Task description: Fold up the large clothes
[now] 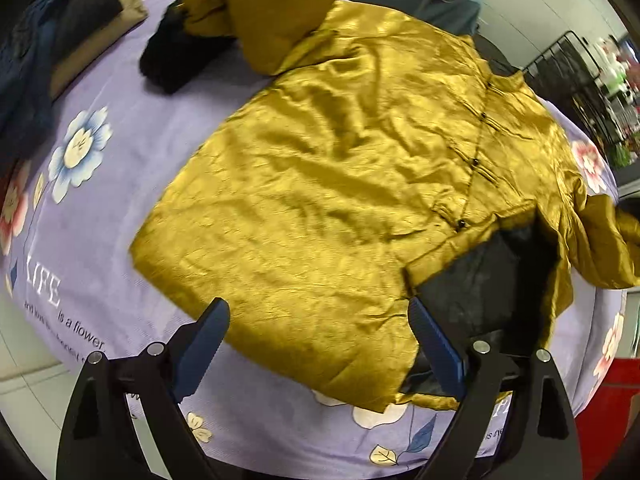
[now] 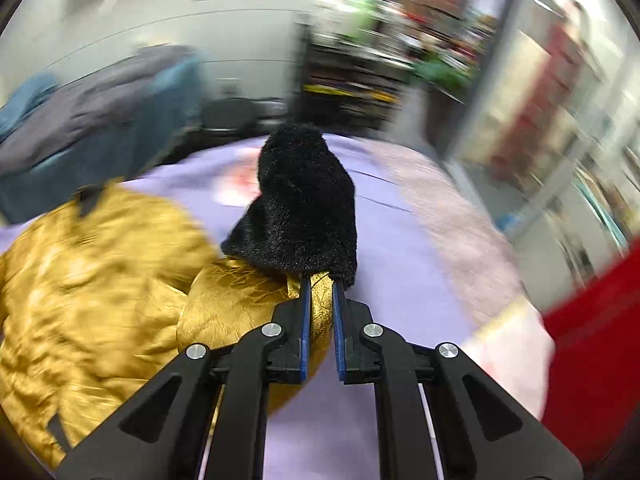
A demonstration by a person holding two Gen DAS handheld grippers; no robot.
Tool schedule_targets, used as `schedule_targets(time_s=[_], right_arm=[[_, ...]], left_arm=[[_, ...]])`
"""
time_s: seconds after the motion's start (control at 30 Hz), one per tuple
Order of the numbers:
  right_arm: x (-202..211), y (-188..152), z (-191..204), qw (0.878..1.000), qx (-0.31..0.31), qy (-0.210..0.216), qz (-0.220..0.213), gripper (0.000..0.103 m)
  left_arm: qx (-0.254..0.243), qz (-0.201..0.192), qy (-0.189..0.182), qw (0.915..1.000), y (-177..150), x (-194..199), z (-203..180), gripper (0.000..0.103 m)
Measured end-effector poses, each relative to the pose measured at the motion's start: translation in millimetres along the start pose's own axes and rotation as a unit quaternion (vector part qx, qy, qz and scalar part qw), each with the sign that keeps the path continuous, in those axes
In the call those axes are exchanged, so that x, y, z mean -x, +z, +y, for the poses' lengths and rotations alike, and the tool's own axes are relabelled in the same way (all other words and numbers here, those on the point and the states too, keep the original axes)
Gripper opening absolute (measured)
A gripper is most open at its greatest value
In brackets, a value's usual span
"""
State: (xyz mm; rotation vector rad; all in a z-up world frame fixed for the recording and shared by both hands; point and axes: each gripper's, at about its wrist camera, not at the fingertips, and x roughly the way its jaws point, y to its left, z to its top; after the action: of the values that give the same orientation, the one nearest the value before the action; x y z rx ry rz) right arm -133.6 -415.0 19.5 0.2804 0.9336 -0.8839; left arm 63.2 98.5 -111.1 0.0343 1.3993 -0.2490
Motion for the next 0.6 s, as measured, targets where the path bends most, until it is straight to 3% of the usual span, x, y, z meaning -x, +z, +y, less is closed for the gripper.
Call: schedule_targets(time_s=[0.13, 0.27, 0.37, 0.43, 0.6], right_arm=[[-14, -24, -70, 0.996, -0.052, -0.055, 0.040, 0.010], [-29, -50, -94, 0.989, -0.121, -0.017, 0.086, 0.012], [-28, -63, -88, 0.984, -0.152, 0.000, 0.093, 0.035], [-20, -69, -75, 0.984, -0.157, 0.011, 0.079, 0.067], [8, -79, -28, 0.993, -0.100, 0.045, 0.045, 0.070]], left_arm=[[-0.010, 0.007, 0.004, 0.9999, -3, -6, -2, 0.088], [-0.006, 0.013, 0.010, 0.9998, -7, -10, 4, 0.088], [-0.001, 0.015, 0.013, 0.9998, -8, -11, 9, 0.088], [0.004, 0.011, 0.013, 0.9999, -9, -9, 13, 0.088], [0.011, 0.003, 0.017, 0.9998, -11, -6, 23, 0.088]])
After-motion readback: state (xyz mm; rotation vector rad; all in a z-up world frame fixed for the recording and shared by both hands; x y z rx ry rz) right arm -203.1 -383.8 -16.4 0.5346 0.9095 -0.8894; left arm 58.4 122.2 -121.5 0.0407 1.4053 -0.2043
